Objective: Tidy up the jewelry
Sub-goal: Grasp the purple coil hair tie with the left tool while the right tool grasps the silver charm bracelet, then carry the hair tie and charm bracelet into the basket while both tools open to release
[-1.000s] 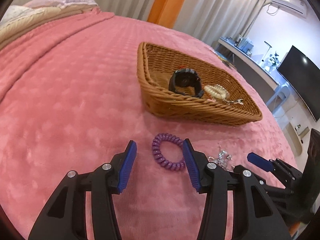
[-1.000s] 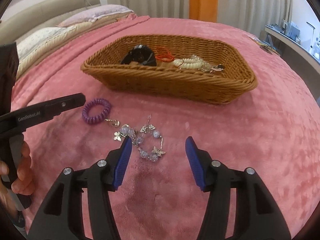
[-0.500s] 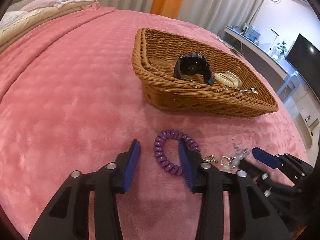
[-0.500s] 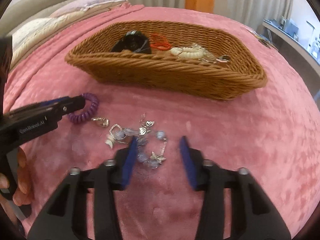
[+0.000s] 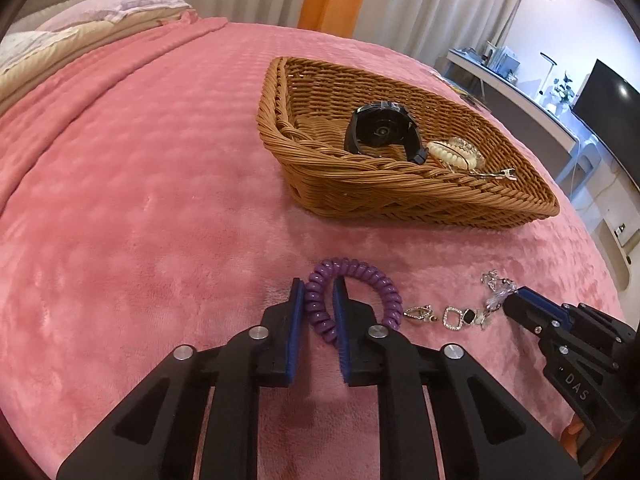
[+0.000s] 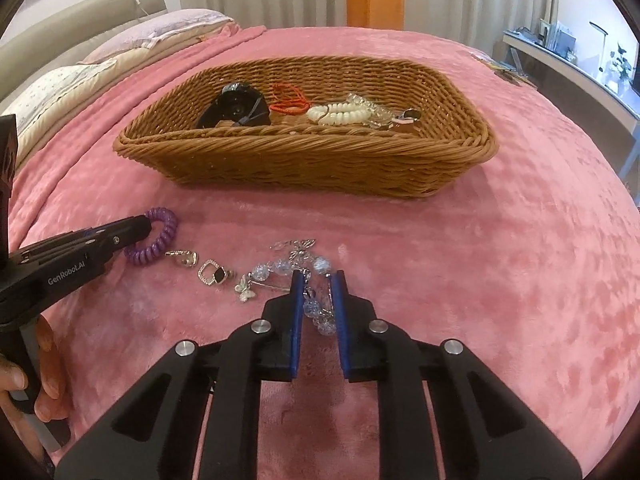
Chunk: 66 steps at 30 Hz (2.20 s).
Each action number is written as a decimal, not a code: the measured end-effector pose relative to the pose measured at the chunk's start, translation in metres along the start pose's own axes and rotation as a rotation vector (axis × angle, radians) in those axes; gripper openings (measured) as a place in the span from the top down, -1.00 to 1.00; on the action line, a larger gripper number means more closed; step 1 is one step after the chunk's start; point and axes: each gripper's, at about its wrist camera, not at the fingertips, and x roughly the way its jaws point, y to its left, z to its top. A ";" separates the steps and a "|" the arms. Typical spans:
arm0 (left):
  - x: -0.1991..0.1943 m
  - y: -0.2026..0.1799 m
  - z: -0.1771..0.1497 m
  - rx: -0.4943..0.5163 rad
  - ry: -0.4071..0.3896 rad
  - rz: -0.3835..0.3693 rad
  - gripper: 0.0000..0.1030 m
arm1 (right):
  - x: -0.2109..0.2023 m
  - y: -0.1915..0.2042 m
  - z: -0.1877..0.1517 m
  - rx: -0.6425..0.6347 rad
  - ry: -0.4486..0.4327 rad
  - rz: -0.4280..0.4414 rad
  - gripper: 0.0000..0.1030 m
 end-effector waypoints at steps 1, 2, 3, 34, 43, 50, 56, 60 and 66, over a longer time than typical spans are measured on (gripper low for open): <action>0.000 0.000 0.000 -0.001 -0.001 -0.001 0.77 | -0.001 -0.001 -0.001 0.002 -0.002 0.002 0.85; 0.000 0.000 0.000 -0.002 -0.002 -0.002 0.78 | -0.002 -0.003 -0.001 0.006 -0.006 0.006 0.86; 0.000 0.000 0.000 -0.001 -0.003 -0.001 0.80 | -0.003 -0.004 -0.001 0.008 -0.009 0.007 0.86; -0.010 0.005 0.000 -0.012 -0.050 -0.019 0.83 | -0.021 -0.016 -0.004 0.044 -0.086 0.073 0.86; -0.016 0.010 -0.001 -0.029 -0.076 -0.030 0.83 | -0.027 -0.017 -0.004 0.048 -0.104 0.082 0.86; -0.033 0.007 0.000 -0.019 -0.124 -0.039 0.83 | -0.045 -0.017 -0.001 0.047 -0.135 0.103 0.86; -0.070 0.003 0.005 -0.005 -0.209 -0.059 0.83 | -0.078 -0.013 0.006 0.023 -0.181 0.110 0.86; -0.101 -0.006 0.017 0.020 -0.270 -0.069 0.83 | -0.107 -0.009 0.020 -0.005 -0.220 0.110 0.86; -0.136 -0.026 0.052 0.054 -0.332 -0.090 0.83 | -0.141 -0.006 0.066 -0.032 -0.300 0.113 0.86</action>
